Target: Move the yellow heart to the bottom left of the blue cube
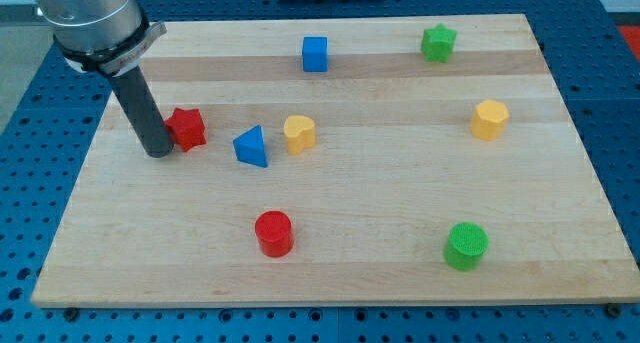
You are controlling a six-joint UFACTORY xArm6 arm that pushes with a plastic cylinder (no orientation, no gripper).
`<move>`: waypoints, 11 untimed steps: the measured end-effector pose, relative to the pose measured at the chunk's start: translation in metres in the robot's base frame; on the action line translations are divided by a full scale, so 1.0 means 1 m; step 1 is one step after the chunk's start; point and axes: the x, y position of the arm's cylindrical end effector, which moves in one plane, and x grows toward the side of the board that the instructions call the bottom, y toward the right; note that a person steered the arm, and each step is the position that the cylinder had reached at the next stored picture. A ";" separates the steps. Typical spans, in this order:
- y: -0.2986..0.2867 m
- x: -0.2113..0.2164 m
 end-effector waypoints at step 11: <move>0.150 -0.061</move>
